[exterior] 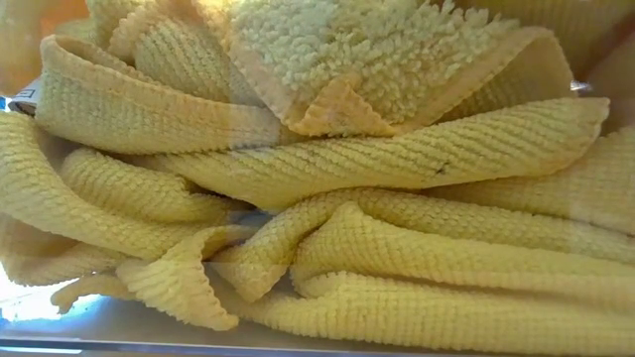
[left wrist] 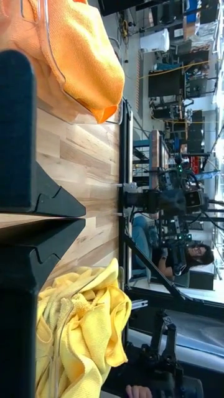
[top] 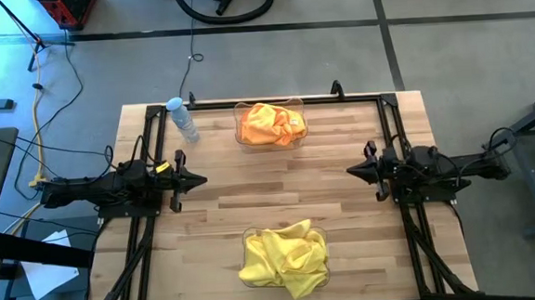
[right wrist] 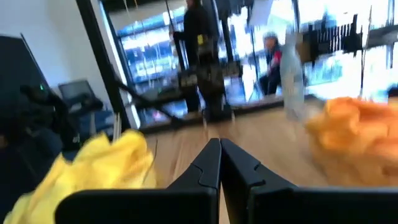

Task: Sort microfiber towel by color & place in baskets
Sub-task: Return to Home Position

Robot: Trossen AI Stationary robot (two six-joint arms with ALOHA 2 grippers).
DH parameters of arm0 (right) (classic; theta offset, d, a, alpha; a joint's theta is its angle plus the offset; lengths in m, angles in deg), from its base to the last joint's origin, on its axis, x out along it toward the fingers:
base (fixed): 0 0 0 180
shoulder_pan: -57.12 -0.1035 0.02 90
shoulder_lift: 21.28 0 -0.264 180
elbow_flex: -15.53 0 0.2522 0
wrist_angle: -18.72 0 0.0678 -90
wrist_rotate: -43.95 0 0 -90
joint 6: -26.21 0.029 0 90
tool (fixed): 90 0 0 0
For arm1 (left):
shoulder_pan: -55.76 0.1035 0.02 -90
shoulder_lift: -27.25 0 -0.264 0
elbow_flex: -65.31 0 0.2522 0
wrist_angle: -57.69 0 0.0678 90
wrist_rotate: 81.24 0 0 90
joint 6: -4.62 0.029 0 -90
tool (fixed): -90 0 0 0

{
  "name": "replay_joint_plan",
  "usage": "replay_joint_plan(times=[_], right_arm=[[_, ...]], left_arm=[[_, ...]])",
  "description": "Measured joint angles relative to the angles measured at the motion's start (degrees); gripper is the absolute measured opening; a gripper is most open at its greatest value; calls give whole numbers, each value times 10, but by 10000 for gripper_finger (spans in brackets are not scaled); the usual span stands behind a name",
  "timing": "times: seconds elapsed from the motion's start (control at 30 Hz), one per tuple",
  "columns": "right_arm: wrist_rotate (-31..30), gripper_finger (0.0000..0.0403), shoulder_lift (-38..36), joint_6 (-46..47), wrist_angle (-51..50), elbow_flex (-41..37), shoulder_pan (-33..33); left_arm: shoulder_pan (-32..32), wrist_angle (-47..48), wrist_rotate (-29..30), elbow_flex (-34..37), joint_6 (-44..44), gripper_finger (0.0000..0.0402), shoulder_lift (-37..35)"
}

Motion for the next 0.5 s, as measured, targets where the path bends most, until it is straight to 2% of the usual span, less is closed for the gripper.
replay_joint_plan(times=[0.2,0.5], right_arm=[[3,0,4,34,-54,0,-1],[3,0,4,-17,-54,0,-1]], left_arm=[[0,0,0,0,0,3,0],[0,0,0,0,0,3,0]])
